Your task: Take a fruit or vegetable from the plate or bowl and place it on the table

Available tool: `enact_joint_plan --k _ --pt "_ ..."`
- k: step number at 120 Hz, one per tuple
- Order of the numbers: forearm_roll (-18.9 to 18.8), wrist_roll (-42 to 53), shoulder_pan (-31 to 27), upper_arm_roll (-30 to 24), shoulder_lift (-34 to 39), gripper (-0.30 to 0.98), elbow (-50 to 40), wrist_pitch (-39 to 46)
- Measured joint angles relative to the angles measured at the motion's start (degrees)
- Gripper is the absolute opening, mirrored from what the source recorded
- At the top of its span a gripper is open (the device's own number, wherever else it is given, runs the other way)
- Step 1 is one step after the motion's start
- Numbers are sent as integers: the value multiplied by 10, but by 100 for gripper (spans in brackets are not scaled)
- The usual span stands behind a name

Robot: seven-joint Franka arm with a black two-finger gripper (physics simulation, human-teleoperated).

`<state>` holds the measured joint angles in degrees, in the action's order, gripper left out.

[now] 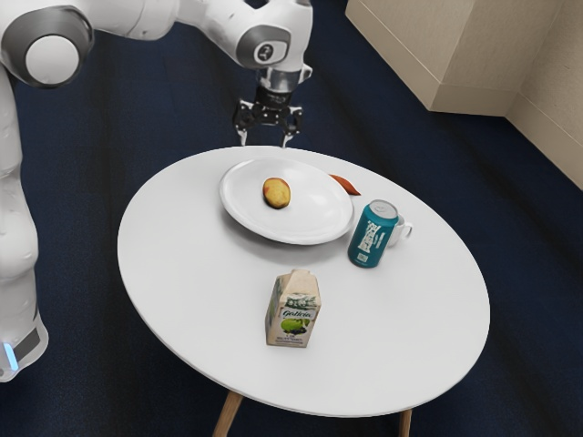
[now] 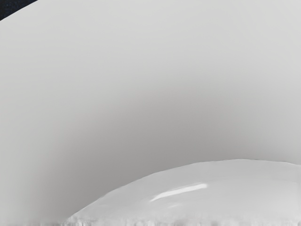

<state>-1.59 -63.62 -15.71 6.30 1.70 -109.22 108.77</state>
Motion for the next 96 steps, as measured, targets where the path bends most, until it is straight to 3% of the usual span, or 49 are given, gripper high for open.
enact_joint_plan --k 34,66,96 --pt "0 5 91 0 14 69 -21 17" --pt "0 9 59 -1 20 69 -35 25" --pt "0 11 70 -4 26 69 -54 39"
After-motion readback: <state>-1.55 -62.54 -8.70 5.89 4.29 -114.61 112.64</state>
